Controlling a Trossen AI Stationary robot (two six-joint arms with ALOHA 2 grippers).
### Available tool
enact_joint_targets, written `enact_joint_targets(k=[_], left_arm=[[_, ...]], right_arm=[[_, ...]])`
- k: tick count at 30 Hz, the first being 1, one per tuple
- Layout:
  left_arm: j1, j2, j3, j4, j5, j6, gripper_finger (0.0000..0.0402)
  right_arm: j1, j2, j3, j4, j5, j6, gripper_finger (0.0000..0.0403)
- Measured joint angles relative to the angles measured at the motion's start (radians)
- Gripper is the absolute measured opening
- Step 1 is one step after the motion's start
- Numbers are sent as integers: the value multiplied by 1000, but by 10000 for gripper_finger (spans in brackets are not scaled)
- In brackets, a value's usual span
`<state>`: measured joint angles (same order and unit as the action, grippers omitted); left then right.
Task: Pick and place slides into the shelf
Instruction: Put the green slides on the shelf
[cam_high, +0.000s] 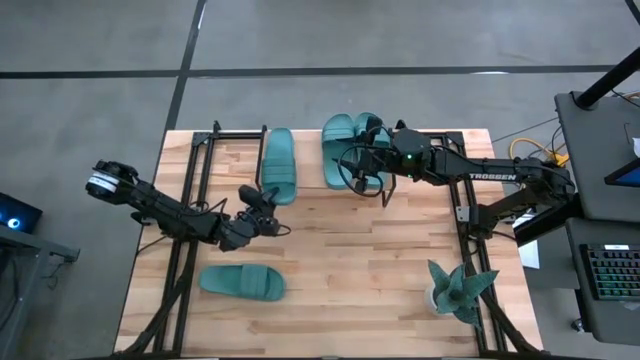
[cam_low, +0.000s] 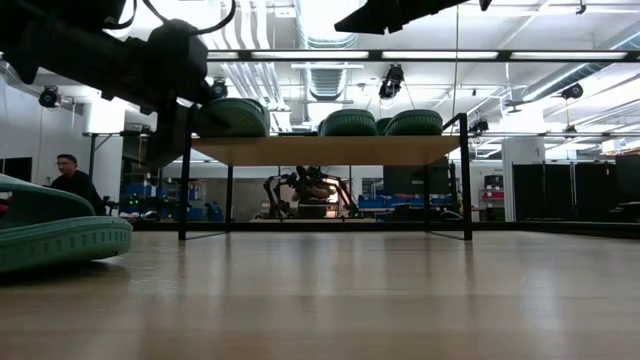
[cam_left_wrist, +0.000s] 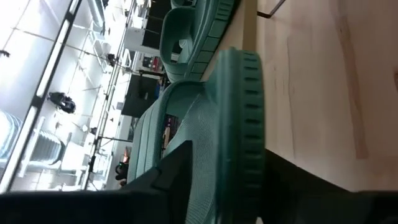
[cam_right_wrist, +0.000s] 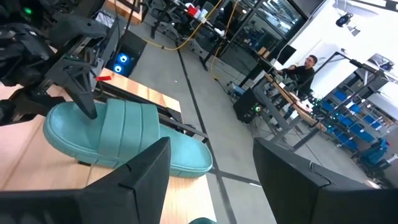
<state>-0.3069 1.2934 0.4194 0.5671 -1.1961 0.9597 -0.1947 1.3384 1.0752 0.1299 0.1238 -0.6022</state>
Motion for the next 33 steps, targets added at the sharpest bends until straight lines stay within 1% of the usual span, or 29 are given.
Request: enact_joint_targets(k=[4,9,12,15,20,22,25,33], left_arm=[[0,-2,1,-2,0,-37,155],[0,-2,0,-10,1,-42,171],[0,-5,1,-14,4,-64,173],[-1,-26,1,-73,24,-126,173],[-8,-59,8,-267,38,-286,174],[-12,-72,8,-321,40,-337,174],[-17,-96,5,-332,40,-379,174],[-25,-150,8,-335,42,-379,174]], right_arm=[[0,0,0,0,0,0,219],[0,0,0,-1,0,2,219],[0,0,0,-1,0,9,219],[0,0,0,-2,0,10,219],[0,0,0,-7,0,10,219],[0,0,0,-7,1,10,219],[0,0,0,-8,8,10,219],[0,0,0,-19,8,7,219]])
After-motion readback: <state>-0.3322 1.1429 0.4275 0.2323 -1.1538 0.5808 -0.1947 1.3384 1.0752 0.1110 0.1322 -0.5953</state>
